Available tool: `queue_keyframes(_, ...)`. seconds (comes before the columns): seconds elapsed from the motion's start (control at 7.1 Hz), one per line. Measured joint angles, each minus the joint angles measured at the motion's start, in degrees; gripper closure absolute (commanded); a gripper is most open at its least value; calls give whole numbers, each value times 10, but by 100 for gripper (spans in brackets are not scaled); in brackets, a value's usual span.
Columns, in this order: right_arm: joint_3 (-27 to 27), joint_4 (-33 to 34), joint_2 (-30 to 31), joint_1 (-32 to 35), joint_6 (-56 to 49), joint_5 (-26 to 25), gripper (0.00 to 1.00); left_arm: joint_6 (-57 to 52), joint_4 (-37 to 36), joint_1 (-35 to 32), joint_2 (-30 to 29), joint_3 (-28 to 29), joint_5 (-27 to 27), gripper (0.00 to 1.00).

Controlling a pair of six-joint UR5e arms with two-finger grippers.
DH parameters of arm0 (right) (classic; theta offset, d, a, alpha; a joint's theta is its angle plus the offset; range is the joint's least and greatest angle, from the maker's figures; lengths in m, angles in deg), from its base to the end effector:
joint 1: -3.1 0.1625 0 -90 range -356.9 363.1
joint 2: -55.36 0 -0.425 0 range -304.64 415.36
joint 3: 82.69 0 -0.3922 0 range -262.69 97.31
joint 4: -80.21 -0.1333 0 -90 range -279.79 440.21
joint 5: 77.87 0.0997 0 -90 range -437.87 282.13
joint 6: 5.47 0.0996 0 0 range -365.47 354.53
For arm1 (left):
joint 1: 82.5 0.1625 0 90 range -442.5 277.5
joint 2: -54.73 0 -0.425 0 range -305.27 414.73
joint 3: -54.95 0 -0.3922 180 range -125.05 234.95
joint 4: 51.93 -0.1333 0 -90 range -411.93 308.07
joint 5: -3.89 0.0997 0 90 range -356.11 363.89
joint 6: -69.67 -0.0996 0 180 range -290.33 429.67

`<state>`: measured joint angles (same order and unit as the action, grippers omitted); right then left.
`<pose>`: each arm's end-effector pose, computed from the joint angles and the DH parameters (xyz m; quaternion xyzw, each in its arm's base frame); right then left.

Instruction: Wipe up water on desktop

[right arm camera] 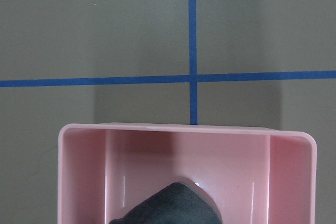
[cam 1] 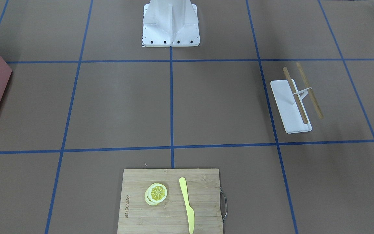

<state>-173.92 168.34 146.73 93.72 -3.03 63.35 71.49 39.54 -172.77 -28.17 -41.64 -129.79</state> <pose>0.0609 -0.4829 0.6477 0.0067 -0.4324 0.0176 0.9015 -0.0666 -0.4402 0.6581 0.0027 0.3721 -0.0138 0.9281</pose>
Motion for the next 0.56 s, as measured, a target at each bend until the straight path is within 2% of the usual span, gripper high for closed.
queue_keyframes(0.56, -11, 2, 7, 6, 0, 4, 0, 0, 0, 0, -3, 1, 0, 2)
